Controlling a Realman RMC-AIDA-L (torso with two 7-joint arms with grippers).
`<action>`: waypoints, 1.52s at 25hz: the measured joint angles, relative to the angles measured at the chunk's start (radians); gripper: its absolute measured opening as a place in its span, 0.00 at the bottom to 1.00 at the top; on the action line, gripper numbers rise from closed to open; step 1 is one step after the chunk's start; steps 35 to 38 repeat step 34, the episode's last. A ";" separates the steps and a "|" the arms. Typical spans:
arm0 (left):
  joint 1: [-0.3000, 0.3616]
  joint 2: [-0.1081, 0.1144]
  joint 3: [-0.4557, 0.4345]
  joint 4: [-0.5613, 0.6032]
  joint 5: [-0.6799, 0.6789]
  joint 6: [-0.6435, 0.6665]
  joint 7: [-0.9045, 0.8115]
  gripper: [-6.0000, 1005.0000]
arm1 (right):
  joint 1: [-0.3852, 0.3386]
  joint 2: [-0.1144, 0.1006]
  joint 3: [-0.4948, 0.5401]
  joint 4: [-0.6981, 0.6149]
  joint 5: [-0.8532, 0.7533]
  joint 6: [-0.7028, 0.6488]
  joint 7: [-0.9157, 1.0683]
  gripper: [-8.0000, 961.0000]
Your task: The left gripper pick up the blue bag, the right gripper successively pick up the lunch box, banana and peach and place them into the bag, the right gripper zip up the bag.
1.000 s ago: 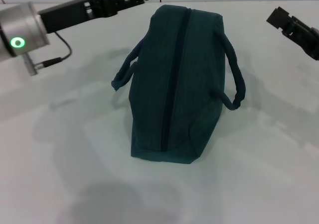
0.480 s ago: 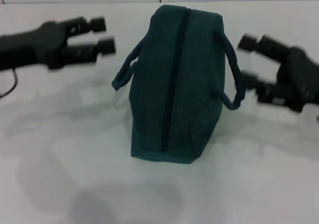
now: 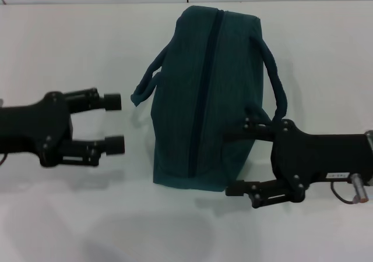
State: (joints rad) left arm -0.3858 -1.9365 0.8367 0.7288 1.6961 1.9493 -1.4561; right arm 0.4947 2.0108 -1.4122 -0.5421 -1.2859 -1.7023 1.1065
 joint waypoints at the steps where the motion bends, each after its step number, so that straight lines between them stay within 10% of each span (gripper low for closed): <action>1: 0.004 -0.003 0.000 -0.002 0.002 0.007 0.008 0.89 | 0.003 0.000 -0.001 0.004 -0.001 0.007 0.000 0.90; 38: -0.022 -0.059 0.022 -0.002 0.060 0.057 0.045 0.89 | 0.004 -0.007 0.047 0.040 0.007 0.022 0.006 0.90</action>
